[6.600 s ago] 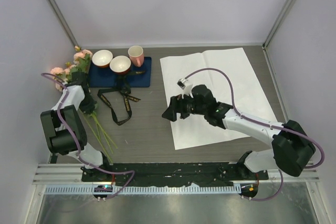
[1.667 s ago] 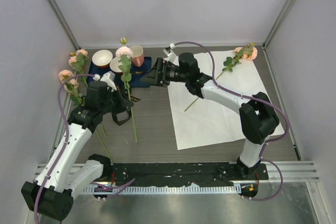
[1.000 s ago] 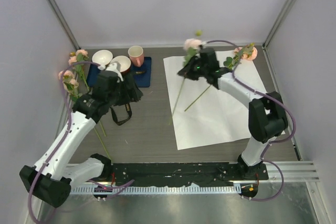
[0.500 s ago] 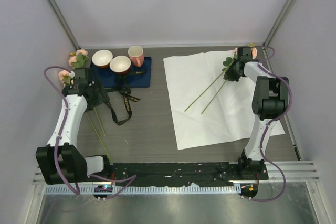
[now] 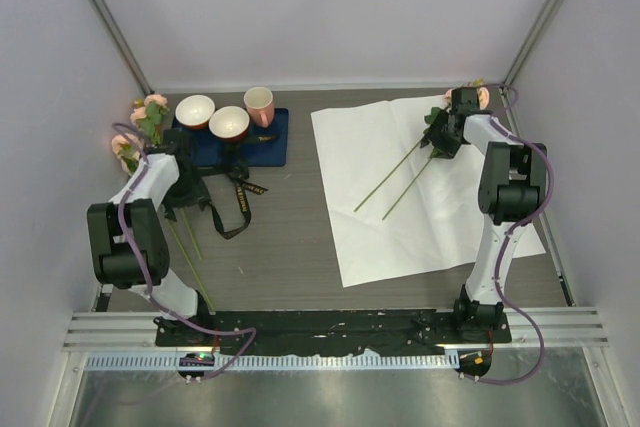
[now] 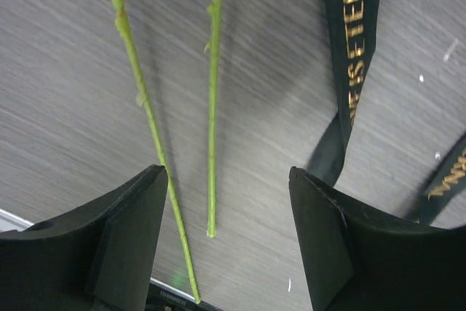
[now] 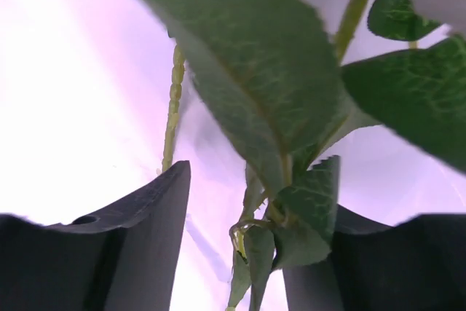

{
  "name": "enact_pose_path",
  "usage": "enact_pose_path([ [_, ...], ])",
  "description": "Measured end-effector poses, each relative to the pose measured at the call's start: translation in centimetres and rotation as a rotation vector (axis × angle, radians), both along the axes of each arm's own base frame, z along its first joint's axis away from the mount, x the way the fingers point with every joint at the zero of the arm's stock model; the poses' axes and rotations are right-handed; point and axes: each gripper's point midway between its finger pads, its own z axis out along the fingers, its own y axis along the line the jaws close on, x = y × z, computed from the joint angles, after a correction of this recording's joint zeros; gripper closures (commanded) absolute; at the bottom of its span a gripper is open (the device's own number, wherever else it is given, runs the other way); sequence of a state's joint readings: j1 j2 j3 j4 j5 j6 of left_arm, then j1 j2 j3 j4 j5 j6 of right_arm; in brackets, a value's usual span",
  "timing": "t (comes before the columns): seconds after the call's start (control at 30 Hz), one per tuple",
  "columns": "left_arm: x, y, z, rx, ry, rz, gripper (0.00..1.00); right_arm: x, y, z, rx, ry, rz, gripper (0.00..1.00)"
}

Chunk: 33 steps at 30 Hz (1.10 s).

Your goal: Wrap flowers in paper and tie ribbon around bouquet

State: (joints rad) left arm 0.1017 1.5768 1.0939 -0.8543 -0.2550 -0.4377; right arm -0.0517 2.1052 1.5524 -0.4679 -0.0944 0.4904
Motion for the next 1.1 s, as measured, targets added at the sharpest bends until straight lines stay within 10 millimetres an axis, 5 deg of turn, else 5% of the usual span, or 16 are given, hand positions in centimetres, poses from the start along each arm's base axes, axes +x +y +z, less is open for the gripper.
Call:
enact_pose_path([
  [0.3, 4.2, 1.9, -1.9, 0.061, 0.008, 0.029, 0.41, -0.9, -1.4, 0.9, -0.122, 0.020, -0.017, 0.27],
  [0.5, 4.6, 3.1, -4.1, 0.100, 0.061, 0.048, 0.46, -1.3, -3.4, 7.9, -0.226, -0.096, -0.072, 0.27],
  [0.6, 5.0, 3.6, -4.4, 0.114, 0.058, 0.055, 0.59, -1.5, -3.5, 12.2, -0.237, -0.190, -0.088, 0.27],
  [0.63, 5.1, 3.8, -4.4, 0.114, 0.056, 0.057, 0.72, -1.6, -3.4, 13.2, -0.237, -0.213, -0.090, 0.27],
  [0.73, 5.4, 4.3, -4.7, 0.117, 0.049, 0.064, 0.92, -1.8, -2.4, 15.2, -0.233, -0.259, -0.074, 0.27],
  [0.8, 5.5, 4.5, -4.6, 0.117, 0.043, 0.071, 1.00, -1.7, -0.6, 15.5, -0.218, -0.276, -0.031, 0.24],
  [0.93, 5.5, 4.3, -2.9, 0.108, -0.015, 0.065, 1.00, -2.3, 5.7, 14.5, -0.146, -0.286, 0.131, 0.21],
  [1.1, 4.3, 0.1, 5.2, 0.001, -0.312, 0.000, 1.00, -5.2, 17.4, 13.7, 0.050, -0.309, 0.421, 0.20],
])
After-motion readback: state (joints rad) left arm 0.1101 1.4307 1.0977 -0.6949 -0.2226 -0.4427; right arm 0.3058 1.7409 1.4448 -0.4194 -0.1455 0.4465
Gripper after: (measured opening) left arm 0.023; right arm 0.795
